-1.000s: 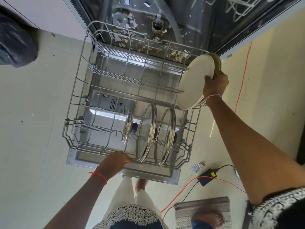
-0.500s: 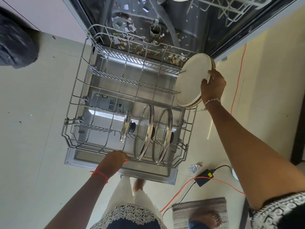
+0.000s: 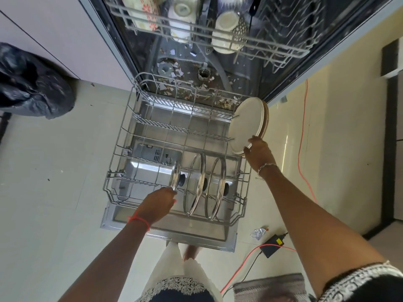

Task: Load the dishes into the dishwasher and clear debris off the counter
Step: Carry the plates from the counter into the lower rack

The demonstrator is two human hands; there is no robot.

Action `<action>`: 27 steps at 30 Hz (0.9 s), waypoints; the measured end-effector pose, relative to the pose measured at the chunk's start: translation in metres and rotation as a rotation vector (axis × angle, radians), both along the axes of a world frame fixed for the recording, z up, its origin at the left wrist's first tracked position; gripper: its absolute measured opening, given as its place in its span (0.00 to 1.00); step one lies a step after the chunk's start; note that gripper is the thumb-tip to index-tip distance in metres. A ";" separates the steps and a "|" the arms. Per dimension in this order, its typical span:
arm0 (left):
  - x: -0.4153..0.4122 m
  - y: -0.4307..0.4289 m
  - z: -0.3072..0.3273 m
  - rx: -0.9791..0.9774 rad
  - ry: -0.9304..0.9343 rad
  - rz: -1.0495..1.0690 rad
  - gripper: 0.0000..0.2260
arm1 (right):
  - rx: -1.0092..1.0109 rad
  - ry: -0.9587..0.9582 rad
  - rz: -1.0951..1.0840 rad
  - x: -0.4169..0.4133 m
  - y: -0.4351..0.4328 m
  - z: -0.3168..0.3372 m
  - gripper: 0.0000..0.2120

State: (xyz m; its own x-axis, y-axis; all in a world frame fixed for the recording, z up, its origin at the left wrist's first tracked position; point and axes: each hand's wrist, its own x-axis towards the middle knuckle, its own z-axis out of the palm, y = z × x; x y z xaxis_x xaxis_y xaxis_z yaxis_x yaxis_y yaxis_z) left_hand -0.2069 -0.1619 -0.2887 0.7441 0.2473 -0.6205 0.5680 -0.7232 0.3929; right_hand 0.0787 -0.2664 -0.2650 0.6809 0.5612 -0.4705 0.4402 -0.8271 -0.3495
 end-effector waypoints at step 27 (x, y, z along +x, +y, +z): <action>0.014 0.031 0.241 0.402 -0.193 -0.049 0.30 | 0.013 -0.136 0.277 -0.111 -0.034 0.220 0.29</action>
